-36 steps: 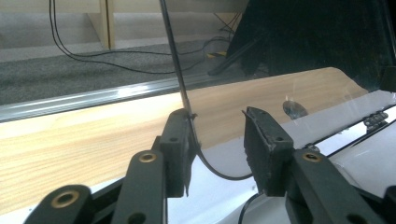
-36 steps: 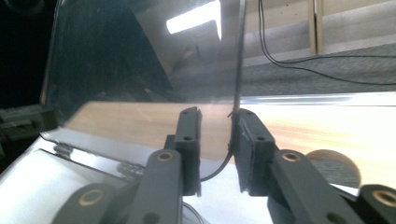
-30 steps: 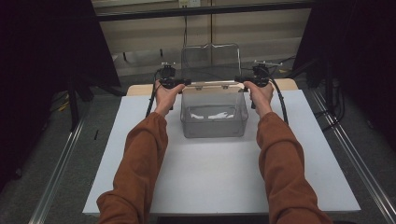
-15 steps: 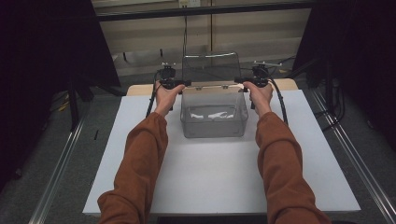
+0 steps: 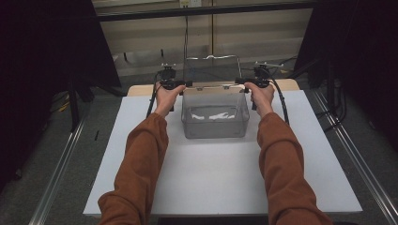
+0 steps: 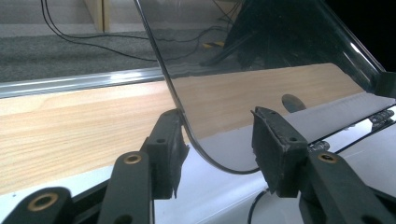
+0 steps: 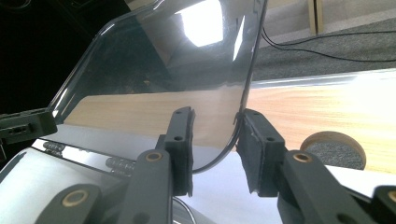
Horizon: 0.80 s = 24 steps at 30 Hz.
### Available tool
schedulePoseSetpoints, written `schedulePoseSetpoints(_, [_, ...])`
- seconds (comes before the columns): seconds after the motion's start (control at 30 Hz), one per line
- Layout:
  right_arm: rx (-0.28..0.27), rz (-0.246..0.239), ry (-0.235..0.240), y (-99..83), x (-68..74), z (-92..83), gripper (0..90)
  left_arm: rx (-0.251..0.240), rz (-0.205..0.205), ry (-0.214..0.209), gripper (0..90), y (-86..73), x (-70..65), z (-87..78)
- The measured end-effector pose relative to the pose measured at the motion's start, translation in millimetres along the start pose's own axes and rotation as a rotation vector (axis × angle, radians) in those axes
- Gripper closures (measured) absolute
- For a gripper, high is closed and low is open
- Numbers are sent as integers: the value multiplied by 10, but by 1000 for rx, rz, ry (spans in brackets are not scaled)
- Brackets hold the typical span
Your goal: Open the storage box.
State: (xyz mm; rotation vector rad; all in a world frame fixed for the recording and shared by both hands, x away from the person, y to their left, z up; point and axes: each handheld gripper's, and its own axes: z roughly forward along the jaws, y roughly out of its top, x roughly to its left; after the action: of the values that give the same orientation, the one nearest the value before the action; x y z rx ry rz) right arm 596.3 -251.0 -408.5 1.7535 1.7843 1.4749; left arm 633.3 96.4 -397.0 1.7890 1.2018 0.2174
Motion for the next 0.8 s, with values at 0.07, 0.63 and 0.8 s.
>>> schedulePoseSetpoints(0.07, [6, 5, 2, 0, -4, -3, 652, 1, -6, -7, 527, -5, 12, 1])
schedulePoseSetpoints(0.63, [8, 22, -3, -17, 5, 10, 632, 0, -25, -11, 510, -22, 14, 11])
schedulePoseSetpoints(0.8, [9, 20, -4, -20, 9, 15, 617, -1, -30, -6, 496, -29, 16, 15])
